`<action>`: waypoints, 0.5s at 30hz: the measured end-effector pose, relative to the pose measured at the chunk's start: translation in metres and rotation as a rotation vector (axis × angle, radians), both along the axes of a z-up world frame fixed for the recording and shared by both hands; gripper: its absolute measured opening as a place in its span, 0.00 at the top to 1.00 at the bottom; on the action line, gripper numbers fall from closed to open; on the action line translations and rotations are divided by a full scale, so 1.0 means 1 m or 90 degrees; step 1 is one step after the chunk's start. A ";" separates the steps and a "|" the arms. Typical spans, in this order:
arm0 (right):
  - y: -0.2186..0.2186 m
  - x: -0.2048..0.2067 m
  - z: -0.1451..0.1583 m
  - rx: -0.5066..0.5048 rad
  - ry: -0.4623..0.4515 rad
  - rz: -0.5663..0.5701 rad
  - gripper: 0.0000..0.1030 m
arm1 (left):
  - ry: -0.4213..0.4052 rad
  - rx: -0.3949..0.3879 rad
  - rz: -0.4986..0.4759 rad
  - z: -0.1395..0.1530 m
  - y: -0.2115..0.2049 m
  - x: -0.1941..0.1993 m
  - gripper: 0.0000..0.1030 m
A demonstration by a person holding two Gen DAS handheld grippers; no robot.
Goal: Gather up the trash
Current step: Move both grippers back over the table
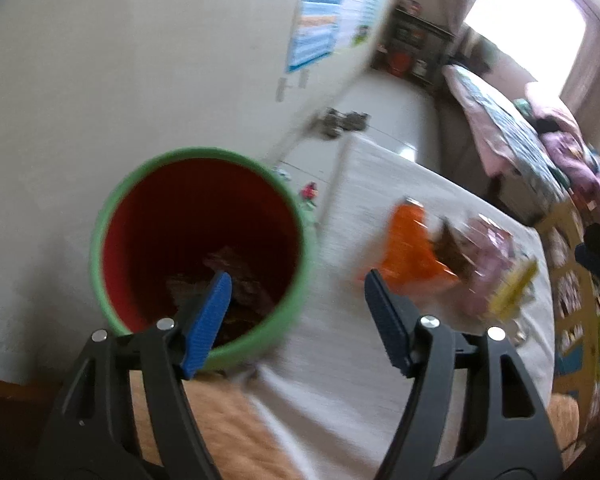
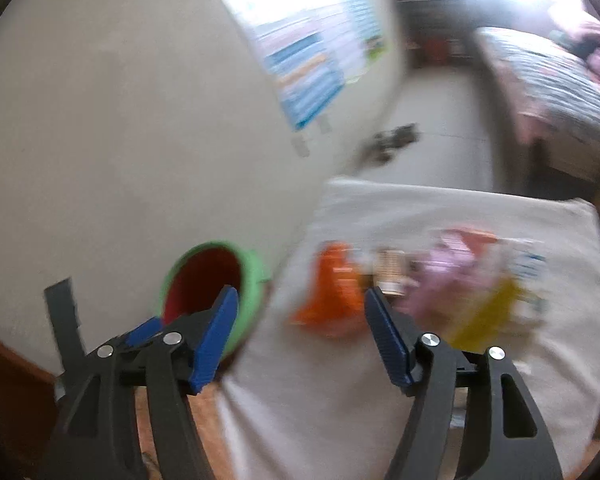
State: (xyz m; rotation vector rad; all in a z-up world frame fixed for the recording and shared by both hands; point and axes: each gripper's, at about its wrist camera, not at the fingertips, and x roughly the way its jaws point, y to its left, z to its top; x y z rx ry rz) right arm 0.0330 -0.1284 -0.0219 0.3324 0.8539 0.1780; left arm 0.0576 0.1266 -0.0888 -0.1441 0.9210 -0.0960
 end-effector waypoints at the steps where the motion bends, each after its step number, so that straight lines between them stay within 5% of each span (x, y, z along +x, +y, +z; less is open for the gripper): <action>1: -0.014 -0.004 -0.002 -0.015 0.005 -0.027 0.32 | 0.000 0.002 -0.020 0.000 -0.012 -0.002 0.34; 4: -0.057 -0.017 -0.022 -0.063 0.054 -0.104 0.30 | 0.004 0.000 -0.068 -0.001 -0.041 -0.005 0.32; 11: -0.125 -0.042 -0.073 0.013 0.151 -0.192 0.30 | 0.046 -0.023 -0.284 -0.017 -0.118 -0.042 0.21; 15: -0.139 -0.045 -0.074 0.021 0.151 -0.206 0.30 | 0.136 -0.054 -0.390 -0.039 -0.150 -0.068 0.13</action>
